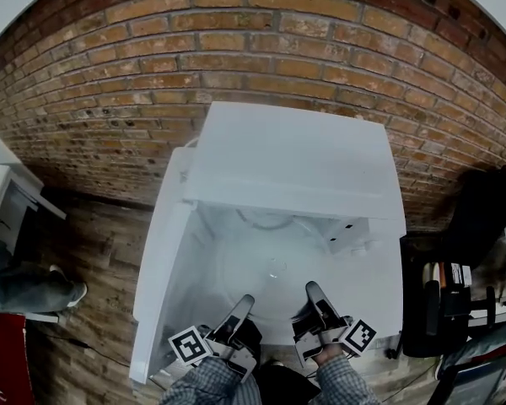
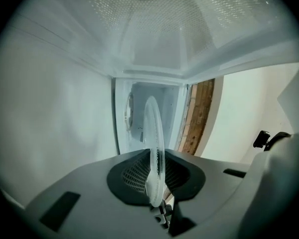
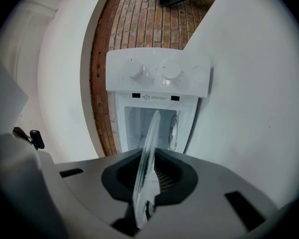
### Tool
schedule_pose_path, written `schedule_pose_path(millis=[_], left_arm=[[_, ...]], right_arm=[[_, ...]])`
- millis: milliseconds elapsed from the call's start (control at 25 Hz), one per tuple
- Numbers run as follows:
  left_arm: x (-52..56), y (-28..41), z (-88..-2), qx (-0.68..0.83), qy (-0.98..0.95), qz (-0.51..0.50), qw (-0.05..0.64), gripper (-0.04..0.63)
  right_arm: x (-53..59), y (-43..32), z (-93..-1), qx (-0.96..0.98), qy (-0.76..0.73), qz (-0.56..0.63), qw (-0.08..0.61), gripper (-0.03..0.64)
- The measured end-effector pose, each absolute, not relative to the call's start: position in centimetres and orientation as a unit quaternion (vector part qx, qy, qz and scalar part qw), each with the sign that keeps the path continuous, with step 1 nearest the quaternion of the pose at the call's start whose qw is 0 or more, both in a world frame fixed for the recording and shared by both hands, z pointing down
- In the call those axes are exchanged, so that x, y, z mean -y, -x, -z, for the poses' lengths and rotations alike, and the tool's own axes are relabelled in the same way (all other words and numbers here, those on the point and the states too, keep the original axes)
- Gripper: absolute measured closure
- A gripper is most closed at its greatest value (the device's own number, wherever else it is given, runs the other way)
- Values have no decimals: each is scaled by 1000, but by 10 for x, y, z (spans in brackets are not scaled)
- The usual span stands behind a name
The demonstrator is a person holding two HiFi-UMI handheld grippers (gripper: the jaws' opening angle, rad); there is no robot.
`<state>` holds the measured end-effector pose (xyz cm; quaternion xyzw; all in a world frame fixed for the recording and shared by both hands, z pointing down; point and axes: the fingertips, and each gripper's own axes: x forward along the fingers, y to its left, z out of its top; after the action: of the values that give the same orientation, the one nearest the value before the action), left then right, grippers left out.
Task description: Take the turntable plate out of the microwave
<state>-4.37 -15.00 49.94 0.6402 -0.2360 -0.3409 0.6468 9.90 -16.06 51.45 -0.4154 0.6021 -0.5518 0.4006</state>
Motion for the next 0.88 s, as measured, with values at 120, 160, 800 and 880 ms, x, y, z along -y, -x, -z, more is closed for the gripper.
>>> schedule_pose_path(millis=[120,160,800,880], left_arm=[[126,41,-496,237,-636,350,646,551],[117,40,-495,238,-636,352,644,551],[-21,24,-456,230,-653,375,617,551],[-32,23,-449,227,-653,378,615,551]], right_arm=[[138,-103,-510,-609,415,549,394,574],[130,-104,-507,-612,414,547,393,574],[-6,-121,-465,-638,399,521,403,574],[-16,-122,-458,-639,400,520,402,574]])
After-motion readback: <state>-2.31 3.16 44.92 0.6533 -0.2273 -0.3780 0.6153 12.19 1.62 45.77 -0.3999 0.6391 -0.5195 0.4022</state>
